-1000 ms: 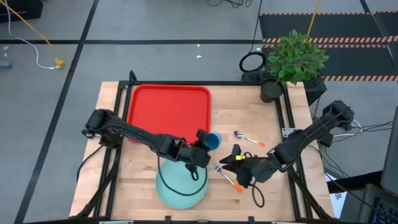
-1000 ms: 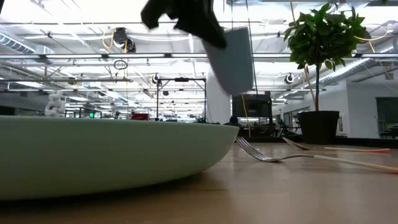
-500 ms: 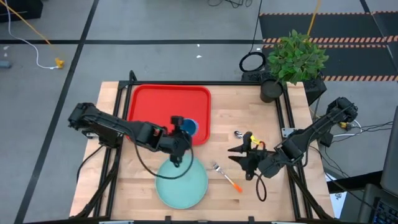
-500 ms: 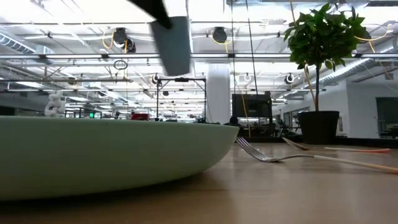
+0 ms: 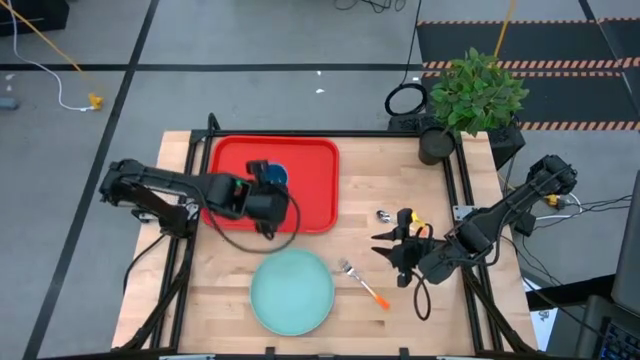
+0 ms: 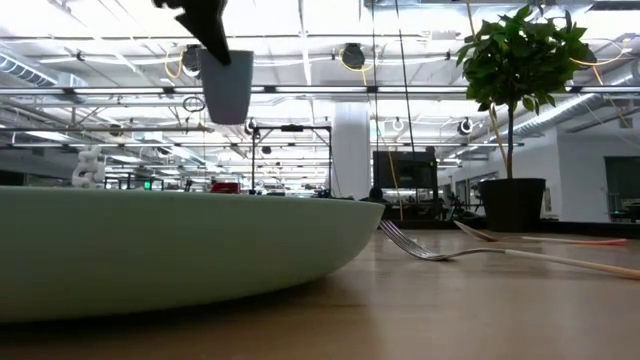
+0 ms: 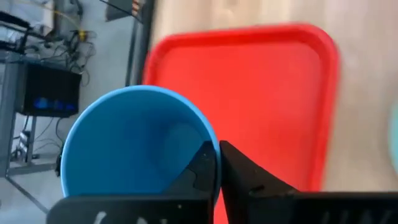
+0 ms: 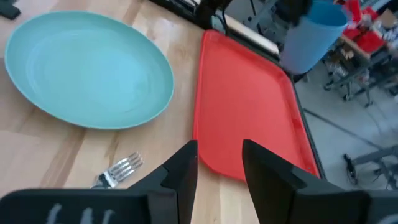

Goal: Pick and place plate/cup/fork/spoon on tray
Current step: Put the blue cup on the red serving tray

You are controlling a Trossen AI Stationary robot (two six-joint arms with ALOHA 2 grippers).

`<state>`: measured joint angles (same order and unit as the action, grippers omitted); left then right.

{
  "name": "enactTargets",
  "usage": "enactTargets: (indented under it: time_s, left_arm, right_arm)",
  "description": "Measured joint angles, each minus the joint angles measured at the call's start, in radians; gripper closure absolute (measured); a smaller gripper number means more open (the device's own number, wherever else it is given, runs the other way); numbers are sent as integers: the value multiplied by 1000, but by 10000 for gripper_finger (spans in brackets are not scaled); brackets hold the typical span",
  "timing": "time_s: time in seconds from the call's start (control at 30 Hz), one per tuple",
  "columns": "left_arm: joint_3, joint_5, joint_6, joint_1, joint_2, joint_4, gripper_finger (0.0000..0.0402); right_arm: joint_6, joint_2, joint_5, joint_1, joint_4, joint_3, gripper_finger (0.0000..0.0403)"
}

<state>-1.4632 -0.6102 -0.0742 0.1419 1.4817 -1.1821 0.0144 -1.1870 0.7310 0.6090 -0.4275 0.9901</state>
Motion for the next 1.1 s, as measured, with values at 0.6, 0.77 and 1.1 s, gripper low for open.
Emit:
enactTargets:
  time_s: [0.6, 0.77, 1.1]
  left_arm:
    - [443, 150, 82, -619, -395, 336, 383]
    - [538, 206, 93, -765, -402, 402, 393]
    - [596, 465, 150, -1034, -327, 558, 394]
  right_arm:
    - [-104, 0, -3, 2, -68, 0, 285]
    - [-102, 0, -2, 1, -62, 0, 285]
    - [-75, 0, 0, -1, -62, 0, 284]
